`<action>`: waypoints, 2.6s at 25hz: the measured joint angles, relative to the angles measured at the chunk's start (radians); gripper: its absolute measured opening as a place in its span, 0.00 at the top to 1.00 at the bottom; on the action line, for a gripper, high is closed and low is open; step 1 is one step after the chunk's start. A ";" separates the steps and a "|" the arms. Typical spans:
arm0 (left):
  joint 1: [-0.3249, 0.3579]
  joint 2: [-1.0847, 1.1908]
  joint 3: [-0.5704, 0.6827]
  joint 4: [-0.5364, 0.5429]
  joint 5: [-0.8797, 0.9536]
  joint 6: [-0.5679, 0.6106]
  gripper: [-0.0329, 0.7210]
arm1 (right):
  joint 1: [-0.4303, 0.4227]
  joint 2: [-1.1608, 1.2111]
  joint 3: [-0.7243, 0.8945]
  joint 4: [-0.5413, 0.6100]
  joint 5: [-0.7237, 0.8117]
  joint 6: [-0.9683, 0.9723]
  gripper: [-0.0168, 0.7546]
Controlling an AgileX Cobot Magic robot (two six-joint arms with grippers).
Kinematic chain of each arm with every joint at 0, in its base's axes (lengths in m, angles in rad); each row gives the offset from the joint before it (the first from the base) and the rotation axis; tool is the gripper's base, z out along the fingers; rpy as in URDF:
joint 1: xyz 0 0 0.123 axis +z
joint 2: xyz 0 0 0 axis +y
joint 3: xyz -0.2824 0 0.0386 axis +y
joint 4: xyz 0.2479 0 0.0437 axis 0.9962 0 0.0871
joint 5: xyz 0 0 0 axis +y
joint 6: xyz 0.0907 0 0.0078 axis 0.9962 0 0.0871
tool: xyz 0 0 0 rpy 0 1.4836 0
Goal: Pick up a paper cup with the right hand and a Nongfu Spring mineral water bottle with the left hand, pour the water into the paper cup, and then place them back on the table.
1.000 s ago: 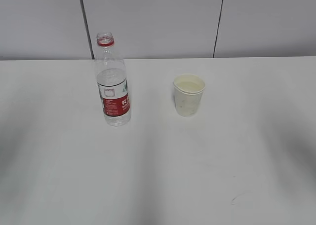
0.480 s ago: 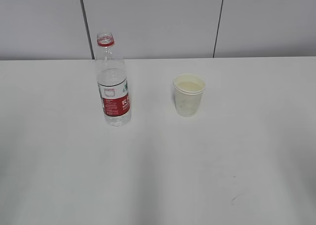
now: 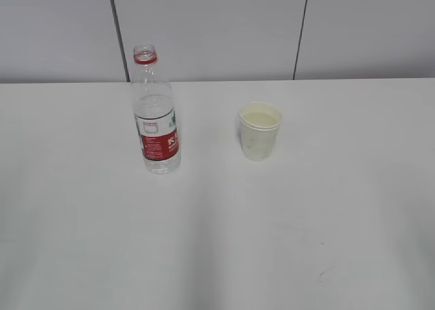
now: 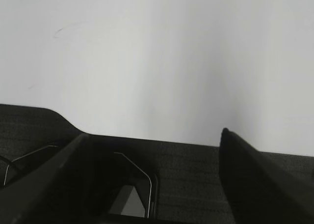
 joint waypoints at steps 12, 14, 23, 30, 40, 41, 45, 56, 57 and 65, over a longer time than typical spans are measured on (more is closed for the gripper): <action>0.000 -0.207 0.000 -0.001 0.007 0.000 0.20 | 0.000 -0.248 0.000 0.000 -0.001 0.000 0.22; 0.000 -0.233 0.000 -0.001 0.010 0.000 0.20 | 0.000 -0.297 0.000 0.000 -0.001 0.000 0.22; 0.000 -0.241 0.000 -0.004 0.014 0.000 0.20 | 0.000 -0.457 0.000 0.000 0.005 0.004 0.22; 0.000 -0.241 0.000 -0.005 0.015 0.000 0.20 | 0.000 -0.457 0.000 0.000 0.005 0.009 0.22; 0.000 -0.241 0.000 -0.005 0.015 0.000 0.20 | 0.000 -0.457 0.000 0.000 0.005 0.009 0.22; 0.000 -0.241 0.000 -0.005 0.015 0.000 0.20 | 0.000 -0.457 0.000 0.000 0.005 0.009 0.22; 0.000 -0.241 0.000 -0.005 0.015 0.000 0.20 | 0.000 -0.457 0.000 0.000 0.005 0.015 0.22; 0.000 -0.241 0.000 -0.005 0.015 0.000 0.23 | 0.000 -0.457 0.000 0.000 0.005 0.018 0.22; 0.000 -0.241 0.000 -0.005 0.015 0.000 0.23 | 0.000 -0.457 0.000 0.000 0.005 0.018 0.22; 0.000 -0.241 0.000 -0.005 0.015 0.000 0.25 | 0.000 -0.457 0.000 0.000 0.005 0.018 0.22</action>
